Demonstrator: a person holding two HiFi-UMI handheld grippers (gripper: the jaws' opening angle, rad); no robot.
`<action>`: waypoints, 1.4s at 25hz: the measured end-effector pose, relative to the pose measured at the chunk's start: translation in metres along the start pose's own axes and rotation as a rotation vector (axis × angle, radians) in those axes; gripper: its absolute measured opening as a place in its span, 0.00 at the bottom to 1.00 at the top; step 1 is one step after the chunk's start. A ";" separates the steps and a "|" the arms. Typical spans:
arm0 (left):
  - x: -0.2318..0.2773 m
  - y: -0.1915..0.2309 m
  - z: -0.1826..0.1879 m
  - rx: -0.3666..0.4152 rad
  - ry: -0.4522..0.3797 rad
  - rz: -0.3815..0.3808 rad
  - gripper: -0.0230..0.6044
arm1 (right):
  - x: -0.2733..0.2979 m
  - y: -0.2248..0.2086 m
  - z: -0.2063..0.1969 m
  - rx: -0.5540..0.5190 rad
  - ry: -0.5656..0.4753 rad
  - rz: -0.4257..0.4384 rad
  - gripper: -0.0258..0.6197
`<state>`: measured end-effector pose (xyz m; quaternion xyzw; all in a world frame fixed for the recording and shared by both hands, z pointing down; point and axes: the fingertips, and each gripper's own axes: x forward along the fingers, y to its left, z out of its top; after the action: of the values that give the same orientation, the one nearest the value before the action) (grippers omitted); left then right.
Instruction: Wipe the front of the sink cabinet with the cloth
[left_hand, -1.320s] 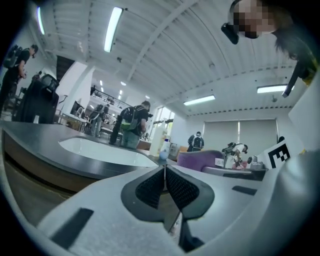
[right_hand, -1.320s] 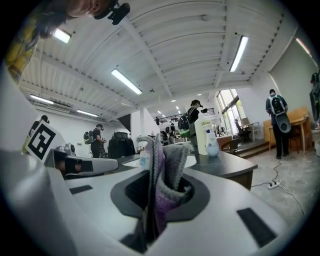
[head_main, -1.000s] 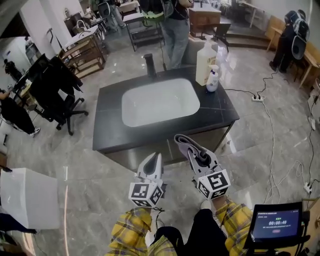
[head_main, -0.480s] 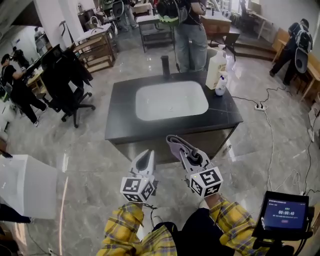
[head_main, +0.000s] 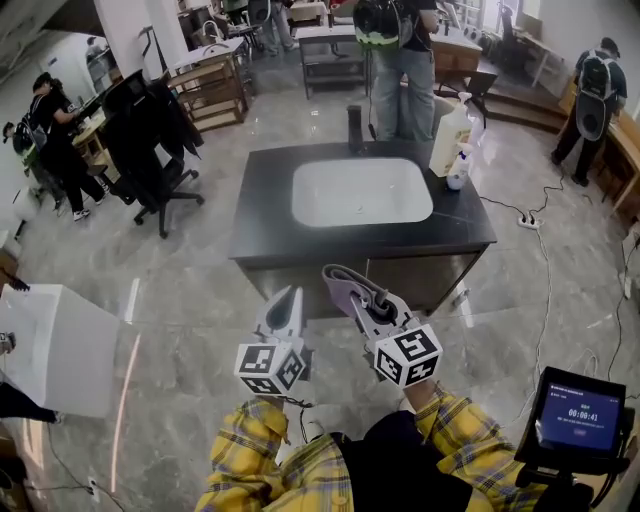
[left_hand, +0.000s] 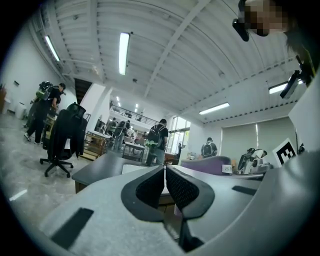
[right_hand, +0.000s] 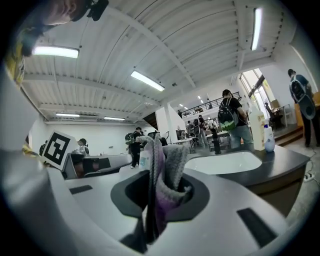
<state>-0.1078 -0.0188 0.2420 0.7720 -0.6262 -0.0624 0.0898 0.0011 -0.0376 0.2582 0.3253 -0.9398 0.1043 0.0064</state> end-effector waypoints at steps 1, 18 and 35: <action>-0.002 0.004 0.000 -0.006 -0.004 0.012 0.05 | 0.002 0.003 -0.002 0.003 0.005 0.006 0.11; -0.014 0.006 -0.008 -0.002 -0.009 0.062 0.05 | -0.008 0.007 -0.008 0.014 0.035 0.025 0.11; -0.007 -0.006 -0.018 -0.007 0.021 0.025 0.05 | -0.013 0.008 -0.012 0.004 0.034 0.026 0.11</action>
<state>-0.1002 -0.0094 0.2580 0.7644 -0.6345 -0.0551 0.0999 0.0061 -0.0212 0.2677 0.3112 -0.9436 0.1115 0.0203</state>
